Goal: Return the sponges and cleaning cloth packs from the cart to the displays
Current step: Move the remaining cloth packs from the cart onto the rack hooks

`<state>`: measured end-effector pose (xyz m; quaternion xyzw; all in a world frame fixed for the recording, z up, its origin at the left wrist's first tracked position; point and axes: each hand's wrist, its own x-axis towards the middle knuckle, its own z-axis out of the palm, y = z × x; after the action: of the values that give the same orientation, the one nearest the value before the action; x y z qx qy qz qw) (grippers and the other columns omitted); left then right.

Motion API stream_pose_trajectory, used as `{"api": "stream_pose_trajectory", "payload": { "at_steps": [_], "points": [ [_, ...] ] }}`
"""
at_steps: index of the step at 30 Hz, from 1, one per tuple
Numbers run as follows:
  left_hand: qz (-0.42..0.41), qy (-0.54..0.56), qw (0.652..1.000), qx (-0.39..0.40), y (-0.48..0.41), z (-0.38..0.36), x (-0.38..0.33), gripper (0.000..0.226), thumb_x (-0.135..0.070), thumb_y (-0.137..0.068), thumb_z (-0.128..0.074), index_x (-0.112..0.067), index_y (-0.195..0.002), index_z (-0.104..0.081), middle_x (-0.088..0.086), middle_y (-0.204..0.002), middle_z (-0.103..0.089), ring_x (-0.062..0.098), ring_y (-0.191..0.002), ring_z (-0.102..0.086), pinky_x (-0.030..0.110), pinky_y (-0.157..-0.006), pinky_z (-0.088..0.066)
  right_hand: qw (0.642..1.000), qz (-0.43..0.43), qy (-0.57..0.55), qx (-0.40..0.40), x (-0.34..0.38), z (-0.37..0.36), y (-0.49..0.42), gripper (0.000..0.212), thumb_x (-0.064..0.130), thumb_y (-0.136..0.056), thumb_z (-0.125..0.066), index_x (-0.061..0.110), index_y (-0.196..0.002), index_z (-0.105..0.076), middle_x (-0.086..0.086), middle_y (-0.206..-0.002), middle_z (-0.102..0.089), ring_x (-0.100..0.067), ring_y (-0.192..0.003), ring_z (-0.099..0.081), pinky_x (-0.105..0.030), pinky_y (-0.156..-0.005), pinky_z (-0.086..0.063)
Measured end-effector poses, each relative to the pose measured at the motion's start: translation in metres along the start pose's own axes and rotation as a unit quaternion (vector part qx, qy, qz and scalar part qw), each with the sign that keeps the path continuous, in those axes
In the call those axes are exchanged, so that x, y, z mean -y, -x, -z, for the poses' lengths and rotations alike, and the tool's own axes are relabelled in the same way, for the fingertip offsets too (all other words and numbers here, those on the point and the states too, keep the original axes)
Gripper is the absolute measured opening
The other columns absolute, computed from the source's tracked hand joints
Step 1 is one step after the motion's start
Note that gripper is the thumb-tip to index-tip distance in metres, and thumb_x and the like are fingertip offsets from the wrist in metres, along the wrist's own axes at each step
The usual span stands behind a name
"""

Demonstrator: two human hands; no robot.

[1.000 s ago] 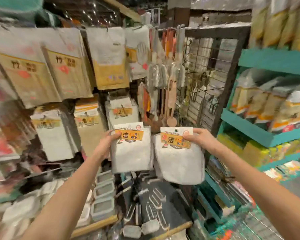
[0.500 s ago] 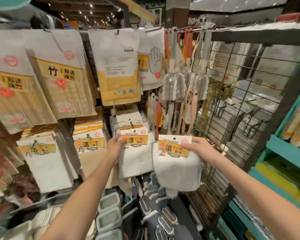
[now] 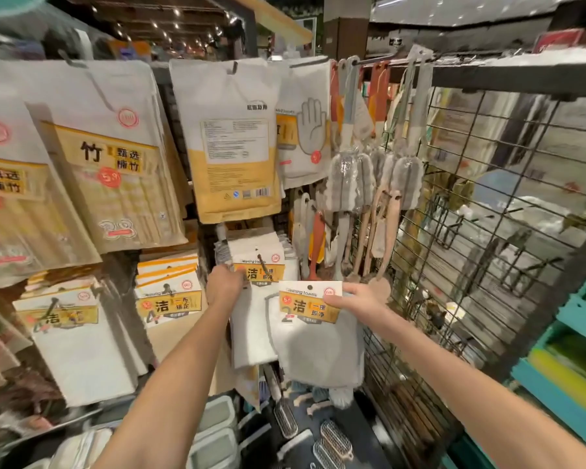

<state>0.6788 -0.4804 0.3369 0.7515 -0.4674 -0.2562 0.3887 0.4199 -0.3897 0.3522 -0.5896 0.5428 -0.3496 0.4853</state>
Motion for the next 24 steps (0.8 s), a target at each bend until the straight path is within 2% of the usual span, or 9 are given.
{"api": "stream_pose_trajectory", "payload": {
  "at_steps": [4, 7, 9, 11, 14, 16, 19, 21, 24],
  "points": [
    [-0.059, 0.021, 0.998, -0.016, -0.001, 0.01, -0.002, 0.034, -0.014, -0.082, -0.068, -0.007, -0.112, -0.052, 0.009, -0.114, -0.055, 0.023, -0.095, -0.054, 0.031, -0.077, -0.041, 1.0, 0.013, -0.001, 0.024, 0.008, -0.027, -0.032, 0.032, 0.017, -0.086, -0.068, 0.004, -0.115, -0.066, -0.001, -0.111, -0.07, -0.011, -0.101, -0.067, -0.017, -0.085, -0.052],
    [-0.151, 0.052, 0.987, -0.015, 0.006, 0.023, 0.001, 0.031, -0.006, -0.083, -0.061, -0.009, -0.112, -0.054, 0.008, -0.113, -0.056, 0.021, -0.1, -0.056, 0.03, -0.081, -0.047, 1.0, 0.003, 0.016, 0.024, 0.019, -0.043, -0.054, 0.033, 0.019, -0.087, -0.067, 0.009, -0.119, -0.064, 0.004, -0.111, -0.067, -0.008, -0.093, -0.065, -0.007, -0.07, -0.049],
    [-0.184, 0.058, 0.981, 0.009, 0.01, 0.031, 0.007, 0.026, -0.002, -0.087, -0.054, -0.007, -0.113, -0.056, 0.011, -0.116, -0.056, 0.019, -0.102, -0.057, 0.017, -0.077, -0.047, 0.999, -0.003, 0.032, 0.012, 0.02, -0.05, -0.068, 0.035, 0.02, -0.088, -0.066, 0.008, -0.12, -0.064, 0.002, -0.112, -0.066, -0.005, -0.088, -0.063, -0.004, -0.063, -0.046],
    [-0.207, 0.051, 0.977, 0.022, 0.016, 0.041, 0.009, 0.022, -0.002, -0.09, -0.052, -0.007, -0.11, -0.059, 0.009, -0.116, -0.053, 0.012, -0.098, -0.055, 0.003, -0.069, -0.042, 0.999, -0.01, 0.041, 0.005, 0.015, -0.056, -0.082, 0.034, 0.023, -0.086, -0.069, 0.008, -0.117, -0.067, 0.003, -0.112, -0.068, -0.008, -0.09, -0.065, -0.01, -0.07, -0.051],
    [-0.246, 0.035, 0.968, 0.028, 0.022, 0.047, 0.01, 0.018, -0.003, -0.091, -0.052, -0.009, -0.103, -0.065, 0.001, -0.105, -0.053, 0.003, -0.089, -0.051, 0.003, -0.071, -0.039, 0.997, -0.01, 0.068, -0.02, -0.012, -0.059, -0.11, 0.059, 0.066, -0.066, -0.071, 0.025, -0.109, -0.071, 0.01, -0.106, -0.072, -0.013, -0.097, -0.067, -0.038, -0.09, -0.053],
    [-0.27, 0.019, 0.962, 0.036, 0.022, 0.049, 0.013, 0.019, -0.003, -0.09, -0.054, -0.015, -0.094, -0.068, -0.008, -0.094, -0.054, 0.0, -0.085, -0.051, 0.012, -0.072, -0.04, 0.996, -0.002, 0.081, -0.049, -0.031, -0.063, -0.139, 0.077, 0.081, -0.057, -0.064, 0.027, -0.111, -0.068, 0.011, -0.106, -0.071, -0.015, -0.099, -0.066, -0.043, -0.092, -0.052],
    [-0.266, 0.016, 0.963, 0.048, 0.019, 0.051, 0.02, 0.033, -0.004, -0.088, -0.054, -0.034, -0.082, -0.065, -0.008, -0.096, -0.058, 0.008, -0.084, -0.056, 0.024, -0.069, -0.044, 0.99, -0.012, 0.101, -0.095, 0.008, -0.078, -0.129, 0.052, 0.055, -0.073, -0.068, 0.007, -0.092, -0.068, -0.003, -0.089, -0.069, -0.02, -0.081, -0.064, -0.033, -0.073, -0.05],
    [-0.248, 0.012, 0.967, 0.059, 0.027, 0.054, 0.018, 0.038, -0.004, -0.091, -0.052, -0.04, -0.08, -0.057, -0.01, -0.1, -0.052, 0.008, -0.086, -0.054, 0.021, -0.075, -0.043, 0.985, -0.018, 0.123, -0.12, 0.026, -0.08, -0.127, 0.042, 0.044, -0.081, -0.068, 0.01, -0.066, -0.05, -0.006, -0.064, -0.051, -0.019, -0.056, -0.045, -0.031, -0.053, -0.032],
    [-0.229, 0.029, 0.969, 0.082, 0.038, 0.055, 0.01, 0.027, -0.003, -0.092, -0.05, -0.028, -0.09, -0.06, -0.008, -0.103, -0.052, 0.008, -0.09, -0.054, 0.017, -0.079, -0.043, 0.973, -0.043, 0.187, -0.129, 0.04, -0.077, -0.127, 0.048, 0.042, -0.086, -0.064, 0.013, -0.06, -0.037, -0.004, -0.062, -0.044, -0.018, -0.054, -0.04, -0.03, -0.054, -0.03]
  ]
}}
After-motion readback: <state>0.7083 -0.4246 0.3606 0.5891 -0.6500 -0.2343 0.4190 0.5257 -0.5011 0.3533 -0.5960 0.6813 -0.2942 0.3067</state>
